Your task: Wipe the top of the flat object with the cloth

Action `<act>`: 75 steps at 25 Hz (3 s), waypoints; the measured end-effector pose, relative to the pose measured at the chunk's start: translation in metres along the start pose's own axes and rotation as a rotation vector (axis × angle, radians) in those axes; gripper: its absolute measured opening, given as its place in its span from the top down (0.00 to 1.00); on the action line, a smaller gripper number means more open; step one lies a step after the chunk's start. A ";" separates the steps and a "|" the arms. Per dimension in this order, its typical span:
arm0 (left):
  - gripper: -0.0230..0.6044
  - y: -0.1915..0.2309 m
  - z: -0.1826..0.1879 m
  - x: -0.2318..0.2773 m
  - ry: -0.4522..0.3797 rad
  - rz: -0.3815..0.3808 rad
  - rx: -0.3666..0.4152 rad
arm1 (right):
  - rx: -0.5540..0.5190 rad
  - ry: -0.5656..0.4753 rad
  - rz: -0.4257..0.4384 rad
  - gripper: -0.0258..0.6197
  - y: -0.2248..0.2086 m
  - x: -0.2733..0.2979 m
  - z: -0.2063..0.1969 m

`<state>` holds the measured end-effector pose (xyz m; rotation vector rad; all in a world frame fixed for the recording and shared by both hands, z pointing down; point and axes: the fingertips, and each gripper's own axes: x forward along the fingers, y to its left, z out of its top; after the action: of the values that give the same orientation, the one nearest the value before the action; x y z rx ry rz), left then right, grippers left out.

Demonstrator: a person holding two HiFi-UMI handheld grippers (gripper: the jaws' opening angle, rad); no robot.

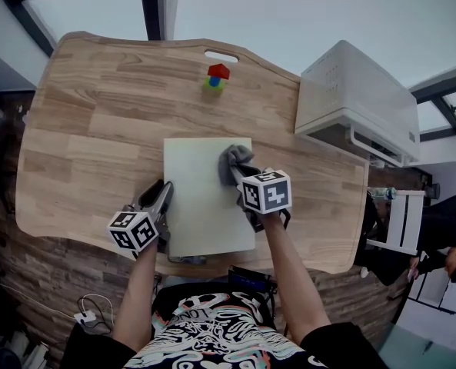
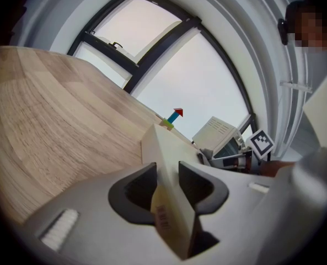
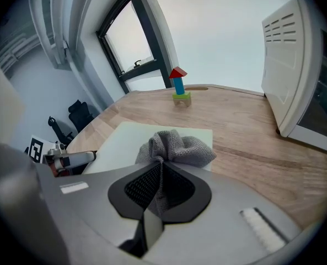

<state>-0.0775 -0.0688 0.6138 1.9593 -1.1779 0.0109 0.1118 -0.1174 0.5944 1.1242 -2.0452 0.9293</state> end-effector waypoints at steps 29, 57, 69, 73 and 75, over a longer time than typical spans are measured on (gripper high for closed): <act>0.67 0.001 -0.001 0.001 0.005 -0.011 -0.001 | -0.192 0.043 0.020 0.95 0.052 0.031 0.019; 0.67 0.001 0.001 0.003 0.013 0.008 0.020 | -0.221 0.076 0.104 0.95 0.108 -0.004 -0.066; 0.67 0.003 0.001 0.002 0.015 0.021 0.036 | -0.218 0.083 0.120 0.95 0.119 -0.017 -0.092; 0.67 0.001 0.002 0.004 0.011 0.013 0.033 | -0.215 0.088 0.141 0.95 0.122 -0.023 -0.100; 0.67 0.000 0.005 0.005 0.006 0.009 0.057 | -0.219 0.078 0.149 0.95 0.123 -0.025 -0.100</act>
<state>-0.0767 -0.0755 0.6127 2.0024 -1.1941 0.0554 0.0327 0.0226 0.5964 0.8169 -2.1287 0.7832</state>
